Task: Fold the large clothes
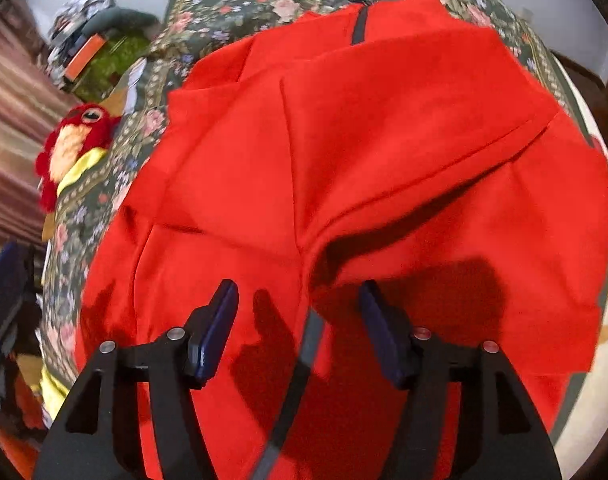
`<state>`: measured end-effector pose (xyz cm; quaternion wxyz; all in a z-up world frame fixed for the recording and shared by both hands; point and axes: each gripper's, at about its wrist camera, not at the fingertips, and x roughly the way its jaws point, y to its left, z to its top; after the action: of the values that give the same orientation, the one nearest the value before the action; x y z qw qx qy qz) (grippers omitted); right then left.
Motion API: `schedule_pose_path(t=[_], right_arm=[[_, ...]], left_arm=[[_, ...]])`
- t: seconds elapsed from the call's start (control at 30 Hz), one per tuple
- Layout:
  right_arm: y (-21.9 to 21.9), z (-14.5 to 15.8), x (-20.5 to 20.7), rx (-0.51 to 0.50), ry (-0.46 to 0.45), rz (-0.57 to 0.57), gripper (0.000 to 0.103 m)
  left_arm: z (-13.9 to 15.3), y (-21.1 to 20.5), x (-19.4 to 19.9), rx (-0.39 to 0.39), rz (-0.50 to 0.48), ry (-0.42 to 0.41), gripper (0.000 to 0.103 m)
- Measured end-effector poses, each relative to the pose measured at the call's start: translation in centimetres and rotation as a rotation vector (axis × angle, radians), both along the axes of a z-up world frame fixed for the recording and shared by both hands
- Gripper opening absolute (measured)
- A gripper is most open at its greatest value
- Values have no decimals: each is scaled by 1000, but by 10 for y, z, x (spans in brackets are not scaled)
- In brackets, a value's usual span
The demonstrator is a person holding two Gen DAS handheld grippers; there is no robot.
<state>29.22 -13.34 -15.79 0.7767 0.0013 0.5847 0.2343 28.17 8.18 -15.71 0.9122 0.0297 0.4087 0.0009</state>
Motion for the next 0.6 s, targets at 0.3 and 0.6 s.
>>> schedule_pose_path(t=[0.3, 0.6], right_arm=[[-74, 36, -20, -47, -164, -67, 60], [-170, 35, -23, -50, -211, -282, 61]], left_arm=[[25, -61, 32, 13, -109, -33, 103], [9, -158, 105, -16, -275, 61, 103]])
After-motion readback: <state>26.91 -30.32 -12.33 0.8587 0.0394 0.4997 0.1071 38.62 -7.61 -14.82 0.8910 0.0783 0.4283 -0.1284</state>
